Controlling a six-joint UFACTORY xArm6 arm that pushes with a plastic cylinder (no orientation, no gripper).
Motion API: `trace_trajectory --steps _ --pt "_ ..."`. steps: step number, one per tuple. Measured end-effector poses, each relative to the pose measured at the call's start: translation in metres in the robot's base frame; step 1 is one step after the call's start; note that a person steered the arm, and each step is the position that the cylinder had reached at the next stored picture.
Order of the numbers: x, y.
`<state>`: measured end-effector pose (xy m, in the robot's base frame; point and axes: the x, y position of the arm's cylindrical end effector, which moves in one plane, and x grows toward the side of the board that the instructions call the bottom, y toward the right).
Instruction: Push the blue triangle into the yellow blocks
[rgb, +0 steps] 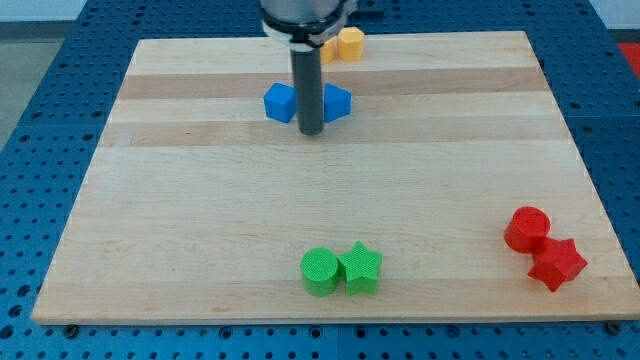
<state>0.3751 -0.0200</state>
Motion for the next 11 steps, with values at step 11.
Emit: trace_trajectory --steps 11 --pt "-0.064 0.058"
